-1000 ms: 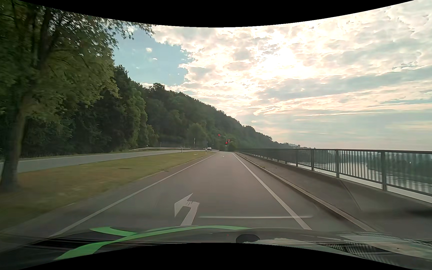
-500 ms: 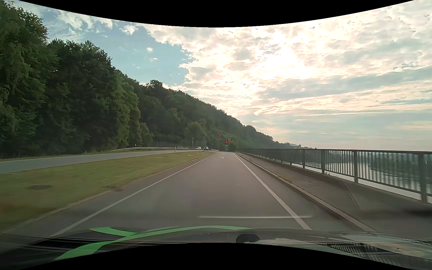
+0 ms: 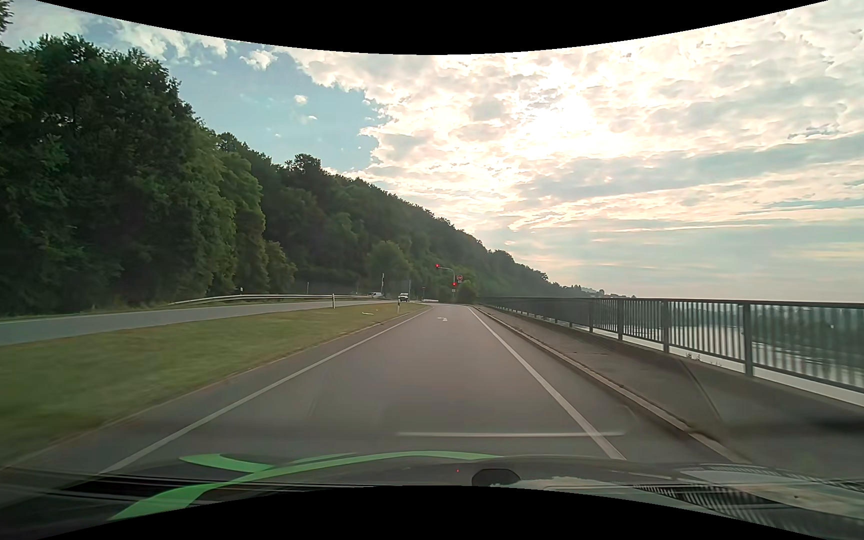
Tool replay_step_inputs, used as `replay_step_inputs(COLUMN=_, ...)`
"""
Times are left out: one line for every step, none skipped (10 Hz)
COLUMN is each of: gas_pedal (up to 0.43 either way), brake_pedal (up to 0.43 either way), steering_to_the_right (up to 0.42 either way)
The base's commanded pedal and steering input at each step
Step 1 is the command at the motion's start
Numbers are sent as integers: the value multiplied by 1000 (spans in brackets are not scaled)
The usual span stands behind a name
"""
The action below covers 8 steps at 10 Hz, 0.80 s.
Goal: Follow the waypoints while adhering to traffic rules and regulations
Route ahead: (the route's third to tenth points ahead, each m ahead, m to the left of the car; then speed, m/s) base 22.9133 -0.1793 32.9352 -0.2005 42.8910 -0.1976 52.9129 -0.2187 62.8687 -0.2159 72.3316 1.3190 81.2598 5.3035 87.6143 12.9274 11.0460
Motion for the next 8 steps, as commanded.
replay_step_inputs(gas_pedal=67, brake_pedal=0, steering_to_the_right=0)
replay_step_inputs(gas_pedal=79, brake_pedal=0, steering_to_the_right=0)
replay_step_inputs(gas_pedal=79, brake_pedal=0, steering_to_the_right=0)
replay_step_inputs(gas_pedal=87, brake_pedal=0, steering_to_the_right=0)
replay_step_inputs(gas_pedal=87, brake_pedal=0, steering_to_the_right=0)
replay_step_inputs(gas_pedal=87, brake_pedal=0, steering_to_the_right=-1)
replay_step_inputs(gas_pedal=87, brake_pedal=0, steering_to_the_right=0)
replay_step_inputs(gas_pedal=87, brake_pedal=0, steering_to_the_right=1)
